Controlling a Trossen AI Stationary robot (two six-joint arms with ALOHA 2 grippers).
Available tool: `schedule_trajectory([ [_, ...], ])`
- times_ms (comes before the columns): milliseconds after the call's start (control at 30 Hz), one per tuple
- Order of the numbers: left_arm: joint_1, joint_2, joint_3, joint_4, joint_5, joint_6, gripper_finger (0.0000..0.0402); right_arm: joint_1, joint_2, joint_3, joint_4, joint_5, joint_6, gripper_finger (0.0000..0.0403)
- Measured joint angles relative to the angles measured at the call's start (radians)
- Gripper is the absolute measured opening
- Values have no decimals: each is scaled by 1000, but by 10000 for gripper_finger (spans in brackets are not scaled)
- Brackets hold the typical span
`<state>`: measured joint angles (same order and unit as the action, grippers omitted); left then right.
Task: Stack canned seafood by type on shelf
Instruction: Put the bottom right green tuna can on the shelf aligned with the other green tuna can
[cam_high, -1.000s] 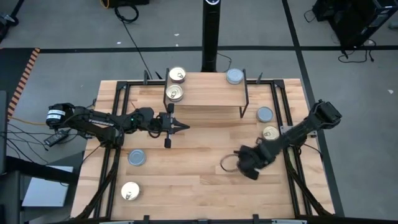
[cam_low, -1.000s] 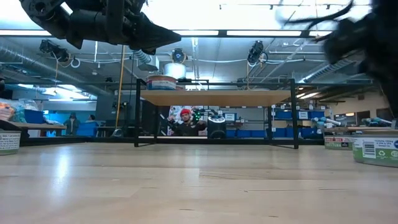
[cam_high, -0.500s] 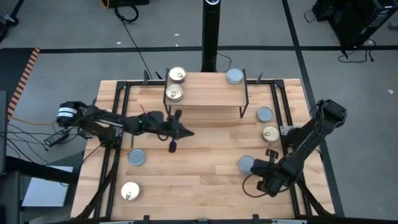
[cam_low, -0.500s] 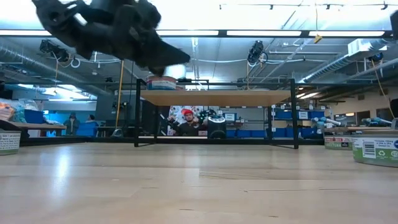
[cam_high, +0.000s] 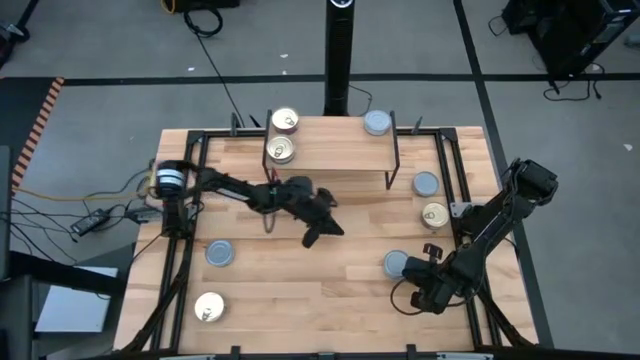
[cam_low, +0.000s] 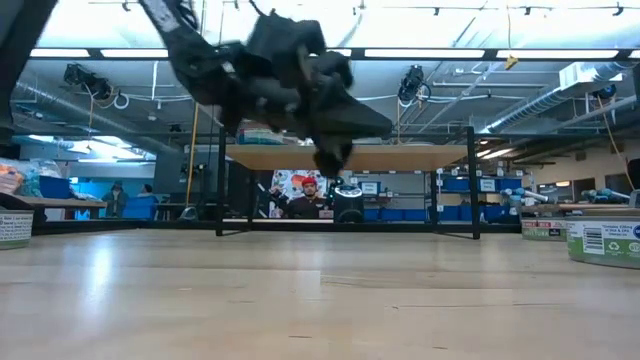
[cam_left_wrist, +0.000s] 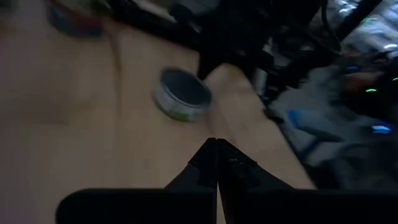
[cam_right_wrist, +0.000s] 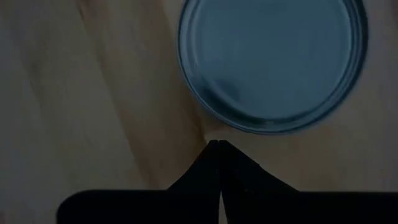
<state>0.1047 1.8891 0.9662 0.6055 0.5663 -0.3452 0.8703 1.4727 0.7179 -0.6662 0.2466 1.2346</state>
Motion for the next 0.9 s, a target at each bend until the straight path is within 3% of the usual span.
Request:
schedule_trajectory([
  [267,11,247,232,-13,212,-241,38,-31,0,-46,53,54,-14,11],
  [500,15,339,399,-177,210,-281,119,-97,0,-58,82,87,-104,11],
  [667,14,345,477,-344,119,-189,176,-140,0,-58,93,104,-154,11],
  [900,14,345,511,-445,100,-138,215,-155,0,-4,108,72,-209,11],
])
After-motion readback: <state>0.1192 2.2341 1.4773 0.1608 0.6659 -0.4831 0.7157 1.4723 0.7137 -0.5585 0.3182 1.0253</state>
